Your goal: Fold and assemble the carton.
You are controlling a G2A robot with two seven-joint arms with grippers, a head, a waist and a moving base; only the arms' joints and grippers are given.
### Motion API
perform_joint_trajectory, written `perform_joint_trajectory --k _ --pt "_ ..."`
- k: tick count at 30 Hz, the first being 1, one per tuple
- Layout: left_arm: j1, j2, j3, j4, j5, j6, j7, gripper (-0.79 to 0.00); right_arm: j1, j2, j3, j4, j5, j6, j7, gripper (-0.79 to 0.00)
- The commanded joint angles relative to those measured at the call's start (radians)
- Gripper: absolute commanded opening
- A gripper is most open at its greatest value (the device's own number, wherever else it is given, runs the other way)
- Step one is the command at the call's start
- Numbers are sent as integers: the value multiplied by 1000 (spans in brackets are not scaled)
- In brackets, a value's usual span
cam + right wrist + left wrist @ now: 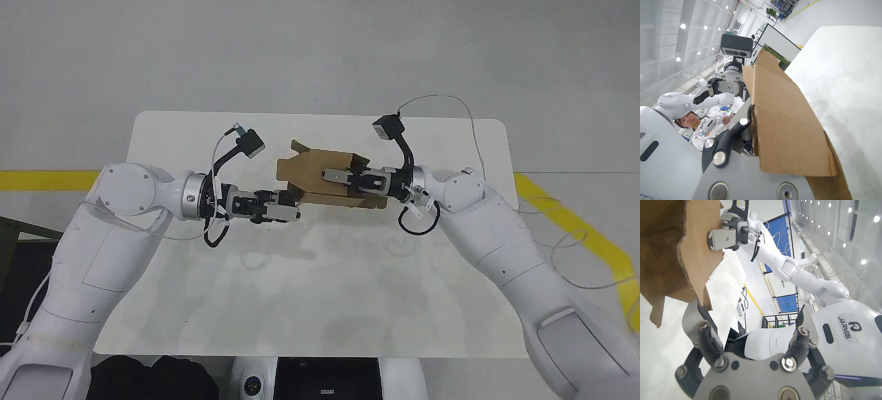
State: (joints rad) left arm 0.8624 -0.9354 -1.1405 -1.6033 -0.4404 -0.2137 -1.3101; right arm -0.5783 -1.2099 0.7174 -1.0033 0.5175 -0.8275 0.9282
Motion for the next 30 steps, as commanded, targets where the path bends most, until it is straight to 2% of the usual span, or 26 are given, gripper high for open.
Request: perform_joint_trajectory --k 1,12,30 --pt "-2 -2 7 1 -5 0 0 0 -3 -3 4 -4 -7 0 -11 -785" --pt "-6 -6 24 0 -11 3 -3 0 -14 -23 12 -33 -35 2 -53 -785" --pt "-7 -5 17 8 1 2 -3 0 -48 -43 25 -58 -30 13 -21 -785"
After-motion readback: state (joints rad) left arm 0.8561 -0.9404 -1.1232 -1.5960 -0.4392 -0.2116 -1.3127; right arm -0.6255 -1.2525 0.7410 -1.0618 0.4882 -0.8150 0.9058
